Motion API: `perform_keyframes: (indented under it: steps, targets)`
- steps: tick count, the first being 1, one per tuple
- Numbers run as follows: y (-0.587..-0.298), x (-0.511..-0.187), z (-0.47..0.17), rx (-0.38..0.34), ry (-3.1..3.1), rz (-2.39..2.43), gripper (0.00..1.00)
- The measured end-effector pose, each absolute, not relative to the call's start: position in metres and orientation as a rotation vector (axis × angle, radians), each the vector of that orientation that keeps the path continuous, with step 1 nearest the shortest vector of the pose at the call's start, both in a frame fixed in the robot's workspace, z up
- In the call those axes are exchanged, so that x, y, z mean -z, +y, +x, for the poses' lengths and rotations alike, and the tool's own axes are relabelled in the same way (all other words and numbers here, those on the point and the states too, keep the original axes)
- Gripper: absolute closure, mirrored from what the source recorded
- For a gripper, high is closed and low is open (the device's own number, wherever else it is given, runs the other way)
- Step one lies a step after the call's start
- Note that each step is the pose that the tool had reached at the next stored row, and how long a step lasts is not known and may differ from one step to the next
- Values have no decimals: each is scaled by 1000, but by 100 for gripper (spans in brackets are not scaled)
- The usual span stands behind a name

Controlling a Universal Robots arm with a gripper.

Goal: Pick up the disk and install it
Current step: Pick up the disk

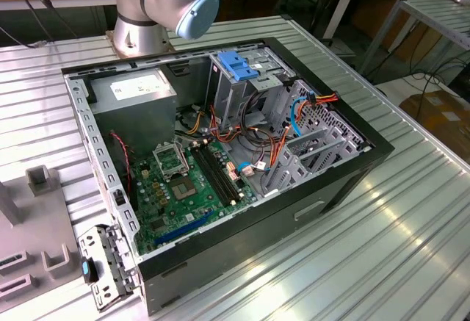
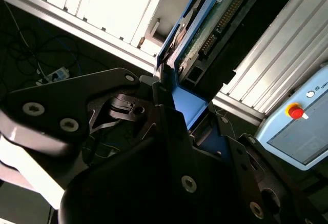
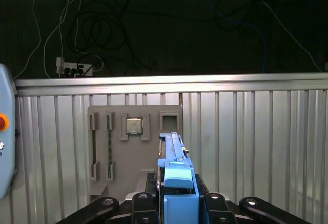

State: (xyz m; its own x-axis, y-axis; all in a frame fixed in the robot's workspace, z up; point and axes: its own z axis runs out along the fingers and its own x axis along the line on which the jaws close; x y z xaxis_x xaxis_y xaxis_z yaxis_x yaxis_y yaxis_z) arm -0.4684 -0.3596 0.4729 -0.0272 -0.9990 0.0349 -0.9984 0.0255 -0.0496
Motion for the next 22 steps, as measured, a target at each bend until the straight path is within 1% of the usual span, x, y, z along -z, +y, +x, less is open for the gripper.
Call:
perform_keyframes:
  steps: [22]
  targets:
    - [-360,-485,-468,94,2243,-2184,63]
